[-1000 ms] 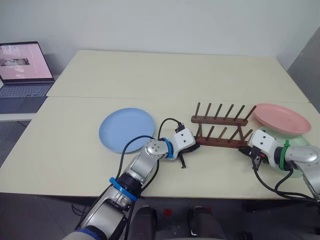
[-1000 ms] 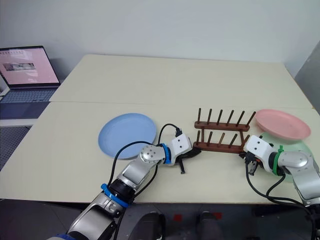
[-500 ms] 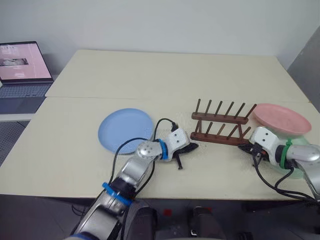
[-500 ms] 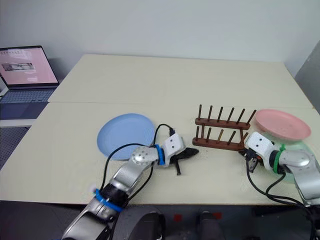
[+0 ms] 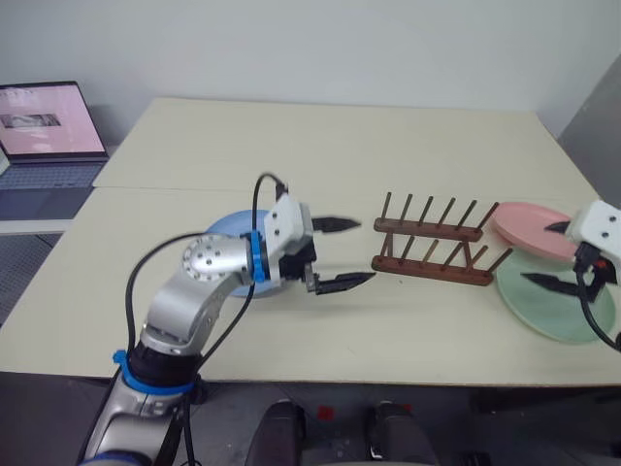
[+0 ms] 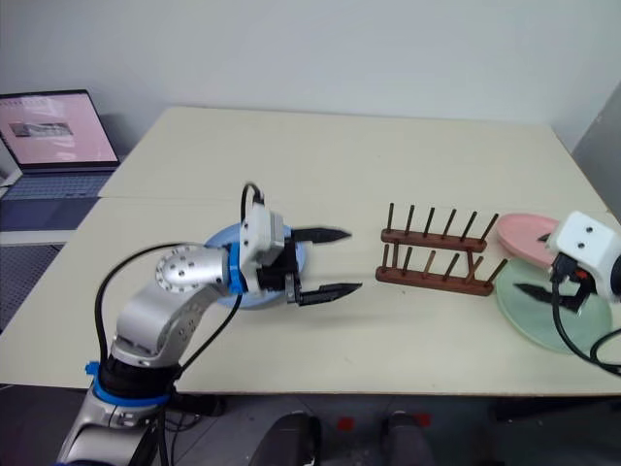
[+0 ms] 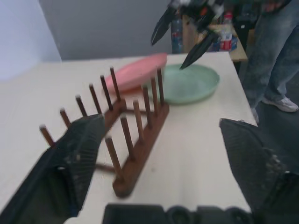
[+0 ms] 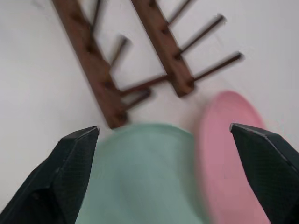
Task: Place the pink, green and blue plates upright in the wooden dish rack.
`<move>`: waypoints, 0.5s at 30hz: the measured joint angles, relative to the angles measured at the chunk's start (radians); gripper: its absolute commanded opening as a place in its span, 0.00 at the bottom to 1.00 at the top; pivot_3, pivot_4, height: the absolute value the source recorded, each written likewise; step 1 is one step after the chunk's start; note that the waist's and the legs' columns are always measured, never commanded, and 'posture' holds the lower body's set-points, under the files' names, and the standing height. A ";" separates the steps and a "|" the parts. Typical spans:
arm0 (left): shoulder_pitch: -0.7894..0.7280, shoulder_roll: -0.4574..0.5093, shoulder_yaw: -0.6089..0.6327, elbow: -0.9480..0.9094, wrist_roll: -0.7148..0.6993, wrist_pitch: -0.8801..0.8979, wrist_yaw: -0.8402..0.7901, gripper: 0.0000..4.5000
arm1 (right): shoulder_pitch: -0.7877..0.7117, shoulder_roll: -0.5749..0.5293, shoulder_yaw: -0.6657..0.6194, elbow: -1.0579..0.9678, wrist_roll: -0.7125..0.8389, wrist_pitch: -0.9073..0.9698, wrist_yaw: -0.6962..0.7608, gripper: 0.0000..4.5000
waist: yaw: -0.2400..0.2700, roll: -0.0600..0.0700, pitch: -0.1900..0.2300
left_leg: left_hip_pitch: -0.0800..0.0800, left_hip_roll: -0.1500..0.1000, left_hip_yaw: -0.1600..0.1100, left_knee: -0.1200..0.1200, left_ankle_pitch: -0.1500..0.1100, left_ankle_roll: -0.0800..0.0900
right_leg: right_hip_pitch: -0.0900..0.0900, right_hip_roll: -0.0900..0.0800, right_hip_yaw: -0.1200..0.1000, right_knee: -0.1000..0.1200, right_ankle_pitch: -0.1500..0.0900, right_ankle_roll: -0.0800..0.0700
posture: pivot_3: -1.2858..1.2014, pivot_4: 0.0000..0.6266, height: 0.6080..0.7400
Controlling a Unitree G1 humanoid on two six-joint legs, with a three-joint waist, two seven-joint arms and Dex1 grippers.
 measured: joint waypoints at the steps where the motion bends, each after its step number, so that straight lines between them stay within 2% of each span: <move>1: -0.006 -0.005 -0.009 -0.001 0.001 -0.002 0.004 1.00 | -0.045 0.010 0.046 0.059 -0.036 -0.031 -0.012 1.00 | -0.004 0.000 0.000 | 0.000 0.000 0.001 -0.001 0.000 0.000 | -0.001 0.000 0.000 0.000 0.000 0.000 | 0.52 0.24 0.89; 5: -0.007 -0.030 -0.056 0.011 0.024 -0.020 0.013 1.00 | -0.226 0.055 0.217 0.313 -0.186 -0.140 -0.048 1.00 | -0.012 0.000 0.000 | -0.001 -0.001 0.002 -0.003 0.000 0.000 | -0.003 0.002 0.001 0.001 0.004 0.000 | 0.52 0.24 0.89; 9: -0.013 -0.042 -0.083 0.020 0.038 -0.046 0.006 1.00 | -0.350 0.088 0.309 0.510 -0.270 -0.222 -0.044 1.00 | -0.012 0.000 0.000 | -0.001 -0.001 0.002 -0.003 0.000 0.000 | -0.004 0.003 0.000 0.001 0.003 0.000 | 0.52 0.24 0.89; 12: -0.018 -0.052 -0.093 0.023 0.038 -0.059 -0.008 1.00 | -0.413 0.109 0.340 0.622 -0.304 -0.261 -0.040 0.86 | -0.011 0.000 0.000 | -0.001 -0.001 0.003 -0.003 0.000 0.000 | -0.003 0.003 0.001 0.001 0.004 0.000 | 0.52 0.24 0.89; 15: -0.019 -0.054 -0.100 0.035 0.040 -0.072 -0.014 1.00 | -0.447 0.124 0.354 0.692 -0.322 -0.292 -0.038 0.64 | -0.011 0.000 0.000 | -0.001 -0.001 0.003 -0.002 0.000 0.000 | -0.003 0.003 0.002 0.001 0.004 0.001 | 0.52 0.24 0.89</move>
